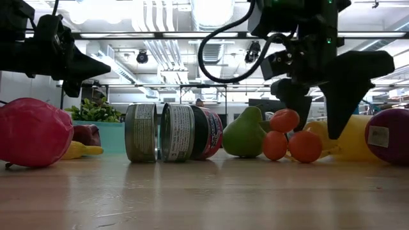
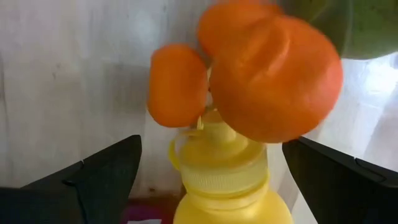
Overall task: Pick & Place Food Item
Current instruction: Put the yellow water bottle into the transparent bin
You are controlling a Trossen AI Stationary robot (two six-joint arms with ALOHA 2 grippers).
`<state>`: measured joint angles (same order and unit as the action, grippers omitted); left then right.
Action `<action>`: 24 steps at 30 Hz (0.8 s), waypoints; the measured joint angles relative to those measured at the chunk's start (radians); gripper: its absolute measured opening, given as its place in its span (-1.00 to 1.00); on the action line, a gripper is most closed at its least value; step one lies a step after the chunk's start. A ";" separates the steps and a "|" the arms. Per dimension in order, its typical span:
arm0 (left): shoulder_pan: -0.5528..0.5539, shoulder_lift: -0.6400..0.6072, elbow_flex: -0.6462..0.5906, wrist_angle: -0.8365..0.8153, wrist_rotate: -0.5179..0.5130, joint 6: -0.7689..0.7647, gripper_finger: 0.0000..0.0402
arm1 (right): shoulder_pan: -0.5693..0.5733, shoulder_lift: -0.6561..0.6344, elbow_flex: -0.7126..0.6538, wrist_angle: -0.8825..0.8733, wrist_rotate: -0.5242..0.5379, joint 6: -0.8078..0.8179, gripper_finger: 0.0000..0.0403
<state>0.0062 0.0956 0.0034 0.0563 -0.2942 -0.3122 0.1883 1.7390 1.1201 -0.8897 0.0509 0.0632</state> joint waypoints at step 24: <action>0.000 0.000 0.000 0.000 0.000 0.000 -0.99 | 0.001 0.000 -0.045 0.034 0.001 0.012 0.92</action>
<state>0.0063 0.0956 0.0034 0.0563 -0.2943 -0.3122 0.1888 1.7393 1.0752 -0.8562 0.0523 0.0748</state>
